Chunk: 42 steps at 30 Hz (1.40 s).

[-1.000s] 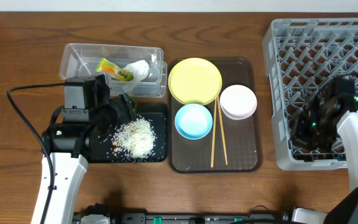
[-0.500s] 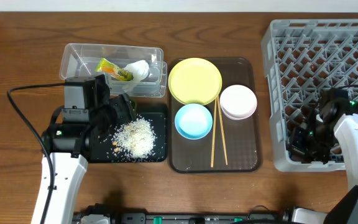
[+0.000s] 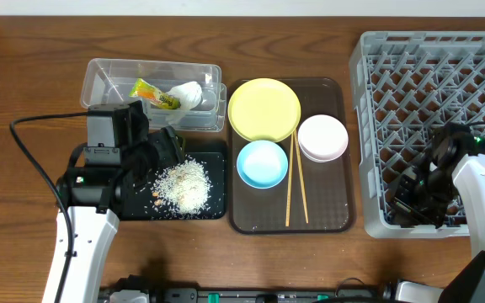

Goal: Sort waste into correct bins and load items into the dishwasher rack
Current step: 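Reach the right gripper to the pink bowl and grasp its rim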

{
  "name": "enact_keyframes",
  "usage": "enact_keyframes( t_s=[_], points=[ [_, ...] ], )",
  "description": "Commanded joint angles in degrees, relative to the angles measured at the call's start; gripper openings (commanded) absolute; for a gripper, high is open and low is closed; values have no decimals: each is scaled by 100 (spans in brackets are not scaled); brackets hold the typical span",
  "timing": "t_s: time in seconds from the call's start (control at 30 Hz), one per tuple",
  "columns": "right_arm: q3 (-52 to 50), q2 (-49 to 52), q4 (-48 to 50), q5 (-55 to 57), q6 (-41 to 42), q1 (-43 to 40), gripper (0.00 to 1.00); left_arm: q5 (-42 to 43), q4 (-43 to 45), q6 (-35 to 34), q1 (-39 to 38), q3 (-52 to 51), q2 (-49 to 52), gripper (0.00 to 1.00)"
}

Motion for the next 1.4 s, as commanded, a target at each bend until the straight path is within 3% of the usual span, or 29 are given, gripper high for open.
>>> enact_keyframes(
  t_s=[0.0, 0.17, 0.4, 0.47, 0.53, 0.8, 0.97, 1.1, 1.2, 1.37],
  points=[
    [-22, -50, 87, 262, 463, -90, 1, -76, -15, 133, 24, 98, 11, 65],
    [409, -50, 249, -136, -234, -90, 1, -76, -15, 136, 24, 98, 11, 65],
    [1858, -184, 476, -293, -909, 52, 2, -76, -24, 133, 24, 98, 11, 65],
    [2142, -199, 778, -684, -1386, 238, 7, -76, -22, 133, 24, 98, 11, 65],
    [2208, -199, 1217, -1032, -1615, 479, 26, -76, -22, 133, 24, 98, 13, 65],
    [2100, 223, 2570, -514, -1751, 1698, 36, -83, -46, 136, 24, 66, 13, 66],
    [2100, 809, 2999, 560, -2055, 2306, 53, -820, -396, -39, 24, 35, 15, 65],
    [2103, 1342, 3117, 1182, -2057, 2529, 54, -1930, -973, -553, 24, 33, 17, 65],
    [2100, 1799, 3174, 1176, -2079, 2575, 53, -2044, -1128, -557, 24, 24, 17, 66],
    [2100, 2417, 3178, 1176, -2072, 2586, 40, -2041, -1147, -560, 24, 24, 17, 65]
  ],
)
